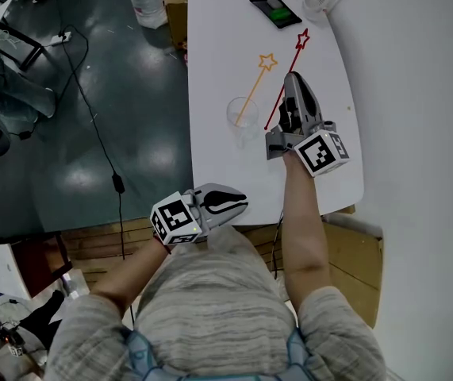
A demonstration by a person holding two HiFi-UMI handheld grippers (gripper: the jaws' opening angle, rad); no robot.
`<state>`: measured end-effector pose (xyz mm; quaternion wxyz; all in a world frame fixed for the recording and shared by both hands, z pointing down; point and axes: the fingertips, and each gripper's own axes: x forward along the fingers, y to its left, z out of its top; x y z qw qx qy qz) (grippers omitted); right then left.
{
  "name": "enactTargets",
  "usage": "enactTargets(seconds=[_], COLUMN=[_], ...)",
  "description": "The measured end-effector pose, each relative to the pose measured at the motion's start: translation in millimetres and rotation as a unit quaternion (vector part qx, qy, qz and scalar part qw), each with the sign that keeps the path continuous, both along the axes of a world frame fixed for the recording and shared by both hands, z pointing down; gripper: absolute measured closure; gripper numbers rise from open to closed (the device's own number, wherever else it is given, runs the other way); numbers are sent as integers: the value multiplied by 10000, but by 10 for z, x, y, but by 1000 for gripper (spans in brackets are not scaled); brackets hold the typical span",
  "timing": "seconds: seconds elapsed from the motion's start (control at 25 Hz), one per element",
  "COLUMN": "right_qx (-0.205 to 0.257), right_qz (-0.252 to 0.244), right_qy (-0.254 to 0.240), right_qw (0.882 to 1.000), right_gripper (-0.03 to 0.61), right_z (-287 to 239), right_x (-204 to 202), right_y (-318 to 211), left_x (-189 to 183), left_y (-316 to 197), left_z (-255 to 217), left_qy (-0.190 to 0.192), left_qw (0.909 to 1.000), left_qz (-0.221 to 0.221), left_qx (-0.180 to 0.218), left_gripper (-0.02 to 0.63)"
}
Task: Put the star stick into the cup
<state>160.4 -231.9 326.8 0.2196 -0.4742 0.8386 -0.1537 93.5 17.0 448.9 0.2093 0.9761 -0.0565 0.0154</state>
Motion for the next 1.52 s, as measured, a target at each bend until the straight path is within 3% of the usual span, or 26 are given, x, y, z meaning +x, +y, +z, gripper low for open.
enactTargets(seconds=[0.32,0.84,1.16,1.52], right_qx=[66,101,-29,-252], right_qz=[74,311,53,-182], right_qy=[-386,-521,-178,726], right_qw=[9992,9981,9998,9969], right_gripper=[560,560,560,560], right_z=[75,303,502,674], right_x=[-34,-72,-185,-396], right_y=[-87,-215,-87,101], left_x=[-54,-88,-131,-140], left_y=[-49,-135,-207,-203], left_z=[24,98,114,103], left_qy=[-6,-37,-20,12], left_qw=[10000,9999,9998,9999], left_qz=[-59,-72,-125,-63], left_qx=[-30,-126,-136,-137], left_gripper=[555,555,555,555])
